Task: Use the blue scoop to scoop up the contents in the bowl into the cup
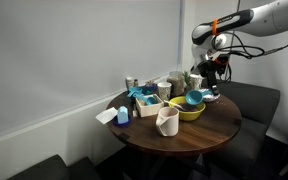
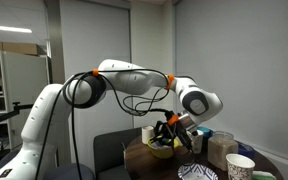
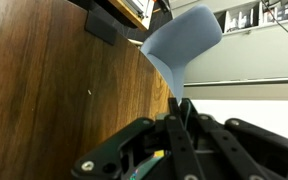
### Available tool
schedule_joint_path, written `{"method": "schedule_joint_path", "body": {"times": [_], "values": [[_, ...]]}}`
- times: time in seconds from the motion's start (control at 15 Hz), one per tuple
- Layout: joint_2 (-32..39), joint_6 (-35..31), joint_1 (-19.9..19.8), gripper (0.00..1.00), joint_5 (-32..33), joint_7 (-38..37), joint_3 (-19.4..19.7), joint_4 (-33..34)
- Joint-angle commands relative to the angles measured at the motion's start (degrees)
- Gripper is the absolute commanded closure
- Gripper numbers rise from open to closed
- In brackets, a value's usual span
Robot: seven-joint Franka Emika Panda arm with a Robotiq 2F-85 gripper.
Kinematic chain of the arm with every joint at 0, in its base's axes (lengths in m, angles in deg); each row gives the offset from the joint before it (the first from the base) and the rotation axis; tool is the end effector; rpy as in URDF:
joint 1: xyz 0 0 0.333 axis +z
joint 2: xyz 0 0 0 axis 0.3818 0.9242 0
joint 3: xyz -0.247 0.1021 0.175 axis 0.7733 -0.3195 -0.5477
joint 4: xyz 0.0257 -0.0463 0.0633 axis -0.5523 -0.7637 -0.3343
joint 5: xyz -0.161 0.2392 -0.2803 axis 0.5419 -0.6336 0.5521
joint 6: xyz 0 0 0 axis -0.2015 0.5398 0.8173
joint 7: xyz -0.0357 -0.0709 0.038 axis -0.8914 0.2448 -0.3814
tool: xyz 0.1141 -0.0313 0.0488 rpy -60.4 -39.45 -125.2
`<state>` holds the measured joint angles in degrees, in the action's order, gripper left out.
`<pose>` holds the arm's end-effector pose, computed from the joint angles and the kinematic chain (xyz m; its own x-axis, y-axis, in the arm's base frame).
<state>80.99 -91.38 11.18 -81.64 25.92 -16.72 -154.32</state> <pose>0.5714 -0.1028 0.4160 0.8023 0.5343 -0.2661 0.1760 -0.6378 -0.7498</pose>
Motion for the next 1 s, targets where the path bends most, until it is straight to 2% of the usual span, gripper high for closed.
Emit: {"method": "schedule_joint_path", "body": {"times": [0.0, 0.13, 0.2, 0.27, 0.4, 0.67, 0.93], "values": [[3.46, 2.61, -1.92, 0.98, 1.22, -3.28, -1.37, 5.25], [4.43, 2.27, -2.41, 0.98, 1.47, -4.10, -1.54, 6.20], [4.93, 2.00, -2.59, 0.92, 1.27, -4.79, -1.61, 6.61], [5.00, 1.58, -2.63, 0.67, 1.27, -5.69, -1.62, 6.58], [5.48, 1.36, -2.84, 0.61, 1.17, -7.30, -1.73, 7.12], [3.91, -0.77, -3.18, 0.33, 0.20, -10.83, -1.62, 6.30], [-4.84, -10.58, -1.86, 0.04, 1.38, -18.22, -0.31, -2.01]]}}
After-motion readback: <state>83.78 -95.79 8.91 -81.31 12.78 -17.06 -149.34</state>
